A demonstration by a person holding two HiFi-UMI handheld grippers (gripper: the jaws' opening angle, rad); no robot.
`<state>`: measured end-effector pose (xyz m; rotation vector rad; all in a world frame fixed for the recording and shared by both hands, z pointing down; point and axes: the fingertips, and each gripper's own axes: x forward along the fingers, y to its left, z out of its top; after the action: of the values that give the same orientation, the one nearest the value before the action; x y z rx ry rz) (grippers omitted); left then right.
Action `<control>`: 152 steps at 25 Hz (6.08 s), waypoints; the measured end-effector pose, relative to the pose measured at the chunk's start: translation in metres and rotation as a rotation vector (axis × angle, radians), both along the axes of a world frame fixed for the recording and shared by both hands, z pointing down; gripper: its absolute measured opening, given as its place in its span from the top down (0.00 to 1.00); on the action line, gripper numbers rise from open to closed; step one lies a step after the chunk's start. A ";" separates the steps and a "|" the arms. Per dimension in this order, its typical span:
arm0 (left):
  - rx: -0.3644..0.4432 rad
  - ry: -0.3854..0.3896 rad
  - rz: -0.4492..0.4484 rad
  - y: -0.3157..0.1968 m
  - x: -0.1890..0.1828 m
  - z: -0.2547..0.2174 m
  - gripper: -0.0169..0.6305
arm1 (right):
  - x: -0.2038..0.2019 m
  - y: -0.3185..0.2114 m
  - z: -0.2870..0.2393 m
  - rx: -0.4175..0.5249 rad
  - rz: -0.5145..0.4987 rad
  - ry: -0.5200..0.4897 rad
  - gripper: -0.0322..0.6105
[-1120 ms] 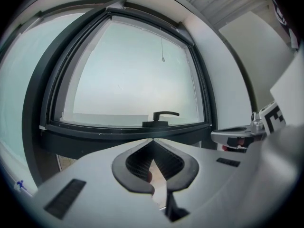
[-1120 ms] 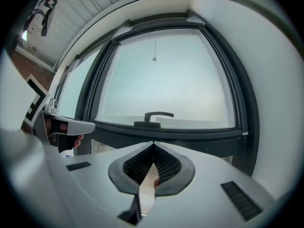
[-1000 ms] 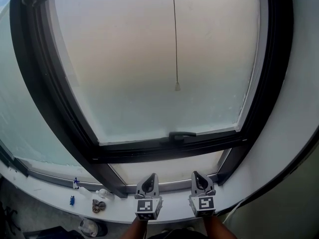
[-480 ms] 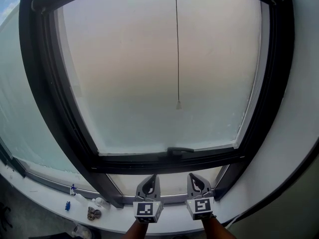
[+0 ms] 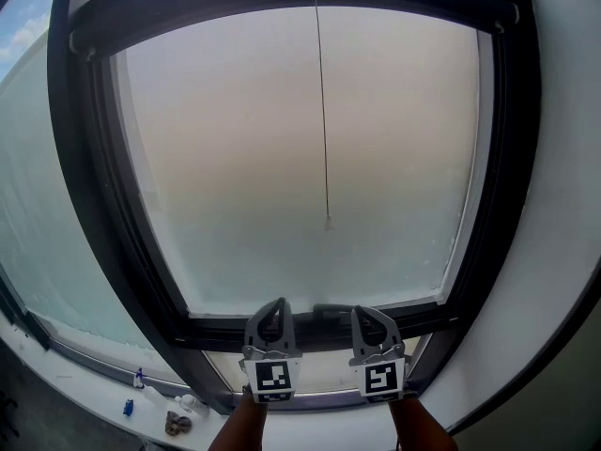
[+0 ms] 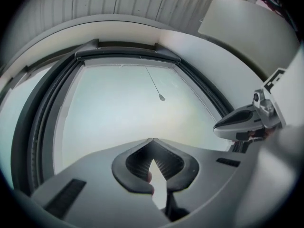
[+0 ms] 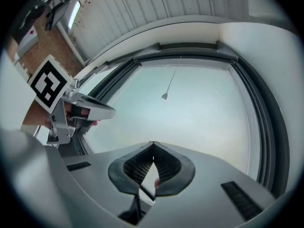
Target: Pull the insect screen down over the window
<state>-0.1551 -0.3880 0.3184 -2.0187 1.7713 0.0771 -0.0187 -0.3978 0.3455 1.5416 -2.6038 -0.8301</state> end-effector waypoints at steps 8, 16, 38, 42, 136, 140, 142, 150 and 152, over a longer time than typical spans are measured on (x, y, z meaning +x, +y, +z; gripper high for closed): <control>0.169 -0.222 -0.063 -0.006 0.003 -0.090 0.97 | 0.002 -0.017 -0.089 0.193 0.106 0.141 0.95; 0.326 -0.446 -0.128 0.001 0.022 -0.185 0.97 | -0.007 -0.018 -0.170 0.318 0.112 0.185 0.95; 0.353 -0.916 -0.419 -0.005 0.029 -0.359 0.86 | -0.019 -0.015 -0.357 0.597 0.344 0.576 0.92; 0.297 -0.952 -0.452 -0.013 0.022 -0.380 0.71 | -0.020 -0.011 -0.387 0.644 0.379 0.621 0.84; -0.413 -1.310 -0.312 -0.054 0.004 -0.369 0.22 | -0.036 -0.054 -0.417 0.193 0.414 1.246 0.38; -0.438 -1.314 -0.270 -0.053 0.006 -0.349 0.22 | -0.035 -0.055 -0.398 0.169 0.408 1.276 0.38; -0.436 -1.322 -0.274 -0.053 0.005 -0.345 0.22 | -0.034 -0.055 -0.393 0.173 0.421 1.281 0.38; -0.455 -1.331 -0.271 -0.051 0.006 -0.335 0.22 | -0.032 -0.053 -0.383 0.141 0.412 1.283 0.38; -0.461 -1.326 -0.256 -0.049 0.006 -0.333 0.22 | -0.033 -0.051 -0.382 0.129 0.392 1.280 0.38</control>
<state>-0.1493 -0.4374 -0.0149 -1.3666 1.1086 -1.4772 -0.0522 -0.4491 -0.0363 0.9096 -1.3062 -1.3167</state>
